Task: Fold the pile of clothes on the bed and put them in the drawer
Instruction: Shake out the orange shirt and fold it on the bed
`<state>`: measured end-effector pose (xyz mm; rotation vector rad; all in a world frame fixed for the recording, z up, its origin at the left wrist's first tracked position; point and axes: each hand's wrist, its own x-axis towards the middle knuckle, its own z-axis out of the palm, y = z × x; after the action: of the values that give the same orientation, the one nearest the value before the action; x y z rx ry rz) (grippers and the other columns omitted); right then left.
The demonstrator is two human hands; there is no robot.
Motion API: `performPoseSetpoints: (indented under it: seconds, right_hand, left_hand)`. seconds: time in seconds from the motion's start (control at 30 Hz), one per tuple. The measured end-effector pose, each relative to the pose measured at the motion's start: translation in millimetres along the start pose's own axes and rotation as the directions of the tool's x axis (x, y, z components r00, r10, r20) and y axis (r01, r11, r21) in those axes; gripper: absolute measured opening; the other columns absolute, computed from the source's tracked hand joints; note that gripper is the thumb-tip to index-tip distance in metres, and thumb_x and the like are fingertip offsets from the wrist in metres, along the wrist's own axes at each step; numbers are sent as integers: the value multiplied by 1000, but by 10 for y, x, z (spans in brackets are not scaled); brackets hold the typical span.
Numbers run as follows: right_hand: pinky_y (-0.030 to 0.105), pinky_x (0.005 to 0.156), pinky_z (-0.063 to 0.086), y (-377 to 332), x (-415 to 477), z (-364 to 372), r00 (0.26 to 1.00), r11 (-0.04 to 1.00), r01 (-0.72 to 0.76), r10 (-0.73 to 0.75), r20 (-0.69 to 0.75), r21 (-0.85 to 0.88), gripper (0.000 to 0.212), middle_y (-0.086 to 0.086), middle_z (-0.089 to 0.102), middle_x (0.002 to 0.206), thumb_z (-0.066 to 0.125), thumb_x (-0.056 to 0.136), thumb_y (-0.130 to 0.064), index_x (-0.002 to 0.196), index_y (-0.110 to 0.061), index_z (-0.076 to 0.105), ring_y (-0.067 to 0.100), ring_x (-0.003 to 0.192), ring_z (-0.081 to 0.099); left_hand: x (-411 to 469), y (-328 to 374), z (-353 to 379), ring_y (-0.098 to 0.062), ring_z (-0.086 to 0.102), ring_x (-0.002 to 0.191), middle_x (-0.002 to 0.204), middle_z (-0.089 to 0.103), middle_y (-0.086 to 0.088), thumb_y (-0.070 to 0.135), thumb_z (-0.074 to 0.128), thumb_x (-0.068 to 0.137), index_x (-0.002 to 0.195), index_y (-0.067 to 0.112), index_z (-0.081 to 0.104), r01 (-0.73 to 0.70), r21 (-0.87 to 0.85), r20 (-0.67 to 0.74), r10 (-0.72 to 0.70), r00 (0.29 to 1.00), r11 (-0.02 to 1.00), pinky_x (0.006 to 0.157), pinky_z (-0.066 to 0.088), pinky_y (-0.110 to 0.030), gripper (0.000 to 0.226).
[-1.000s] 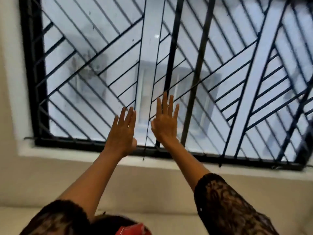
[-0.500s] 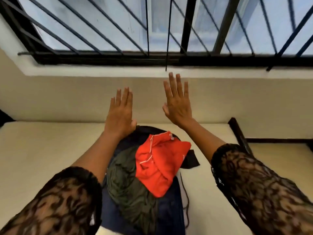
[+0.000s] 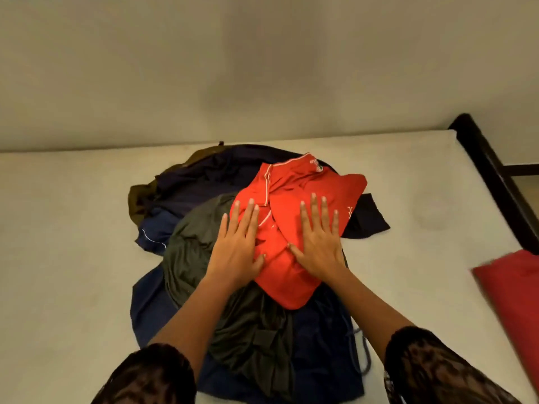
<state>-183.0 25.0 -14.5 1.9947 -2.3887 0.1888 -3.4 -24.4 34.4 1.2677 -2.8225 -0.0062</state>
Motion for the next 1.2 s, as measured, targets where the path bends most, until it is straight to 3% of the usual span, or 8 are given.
performPoseSetpoints:
  seconds: [0.3, 0.47, 0.6, 0.73, 0.83, 0.93, 1.03, 1.2]
  right_hand:
    - [50, 116, 7, 104, -196, 446, 926, 967, -213, 155, 343, 138, 54, 10, 6, 158, 29, 101, -25, 151, -15, 10, 28, 146, 4]
    - [37, 105, 34, 16, -50, -56, 918, 646, -390, 218, 331, 656, 42, 15, 42, 144, 33, 102, -19, 144, -16, 36, 33, 131, 41]
    - [26, 108, 29, -132, 93, -835, 942, 522, -336, 192, 276, 784, 41, 6, 46, 143, 33, 102, -21, 143, -17, 39, 23, 132, 42]
    - [23, 108, 30, -410, 141, -1770, 958, 308, -255, 207, 197, 917, 38, 6, 49, 139, 34, 101, -15, 137, -8, 45, 17, 130, 43]
    - [19, 106, 33, -526, 208, -2506, 948, 145, -185, 287, 138, 972, 36, 0, 54, 129, 37, 101, -15, 134, -5, 49, 11, 124, 48]
    - [27, 107, 36, -398, 278, -3219, 962, 258, -98, 274, 24, 961, 37, 4, 56, 132, 38, 101, -19, 133, -10, 52, 15, 123, 51]
    - [36, 101, 42, -159, 254, -3899, 968, 383, -25, 241, -74, 923, 33, 4, 63, 121, 43, 99, -22, 127, -14, 58, 18, 113, 57]
    - [23, 101, 39, 293, -101, -4828, 950, 541, 95, 202, -239, 836, 40, 1, 57, 132, 48, 96, -19, 137, -19, 48, 11, 119, 52]
  left_hand:
    - [-43, 203, 472, -40, 29, 135, 148, 34, -18, 43, 80, 53, 140, -3, 34, -54, -43, 79, 57, 995, 998, 103, 30, -53, 109]
    - [70, 255, 163, -24, -28, 137, 149, -27, 2, 69, 60, 70, 147, 12, -14, 8, -155, 255, 32, 966, 988, 114, 3, -53, 120]
    - [150, 407, -354, -20, -34, 136, 140, -41, 14, 74, 64, 58, 140, 20, -29, 83, -308, 332, 25, 943, 948, 111, 3, -58, 136]
    - [291, 606, -893, -23, -16, 144, 154, -22, -7, 54, 75, 62, 140, 7, -24, 153, -559, 214, -37, 976, 815, 118, -2, -38, 134]
    - [478, 730, -1469, -11, 27, 139, 155, 12, -4, 7, 54, 91, 147, 7, -8, 165, -696, 36, -195, 980, 698, 101, 5, 4, 84]
    - [633, 855, -2247, 10, 56, 92, 125, 52, 1, 2, 43, 96, 149, 24, 0, 86, -779, -80, -235, 969, 621, 77, 36, 1, 72]
    - [765, 949, -2948, -25, 58, 109, 130, 56, -13, -11, 41, 83, 149, 26, 16, -32, -770, -221, -218, 951, 638, 83, 41, -21, 80]
    - [878, 1270, -4169, -18, 53, 114, 130, 56, -7, -14, 37, 76, 139, 19, 44, -214, -819, -333, -136, 933, 533, 85, 37, -13, 71]
